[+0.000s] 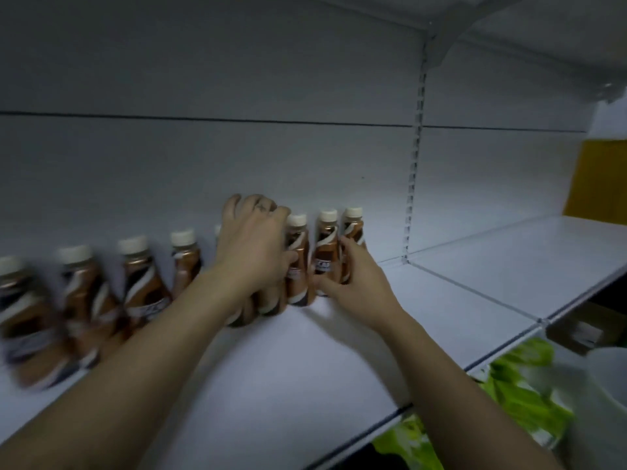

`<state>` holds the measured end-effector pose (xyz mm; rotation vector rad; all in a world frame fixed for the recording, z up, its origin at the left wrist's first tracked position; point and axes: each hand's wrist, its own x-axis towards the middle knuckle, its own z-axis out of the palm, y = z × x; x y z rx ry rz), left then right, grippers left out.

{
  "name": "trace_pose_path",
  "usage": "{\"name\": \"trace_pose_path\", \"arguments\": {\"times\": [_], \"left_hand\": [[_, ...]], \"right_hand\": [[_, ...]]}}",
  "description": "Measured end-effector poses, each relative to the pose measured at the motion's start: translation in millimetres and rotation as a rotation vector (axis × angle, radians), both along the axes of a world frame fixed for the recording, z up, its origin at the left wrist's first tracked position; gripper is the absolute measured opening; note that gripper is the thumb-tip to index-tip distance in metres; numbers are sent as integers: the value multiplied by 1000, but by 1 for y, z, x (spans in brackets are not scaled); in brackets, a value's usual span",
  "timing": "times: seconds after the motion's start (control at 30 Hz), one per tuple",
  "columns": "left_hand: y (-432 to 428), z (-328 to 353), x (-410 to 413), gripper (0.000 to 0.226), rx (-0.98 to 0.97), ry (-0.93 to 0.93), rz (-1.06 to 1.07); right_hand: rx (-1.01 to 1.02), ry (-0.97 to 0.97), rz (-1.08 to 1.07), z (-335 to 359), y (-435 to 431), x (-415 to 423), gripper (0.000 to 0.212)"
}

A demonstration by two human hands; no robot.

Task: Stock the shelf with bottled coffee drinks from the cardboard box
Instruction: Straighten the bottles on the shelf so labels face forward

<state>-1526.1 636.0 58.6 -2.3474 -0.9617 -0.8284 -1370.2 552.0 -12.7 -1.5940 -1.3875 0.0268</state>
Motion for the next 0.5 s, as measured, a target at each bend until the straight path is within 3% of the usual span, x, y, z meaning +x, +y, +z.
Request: {"name": "trace_pose_path", "arguments": {"times": [0.17, 0.33, 0.5], "left_hand": [[-32, 26, -82, 64, -120, -21, 127], [-55, 36, -169, 62, -226, -102, 262], [-60, 35, -240, 61, -300, -211, 404]], "right_hand": [[116, -33, 138, 12, -30, -43, 51], [-30, -97, 257, 17, -32, -86, 73], [-76, -121, 363, 18, -23, -131, 65]]}}
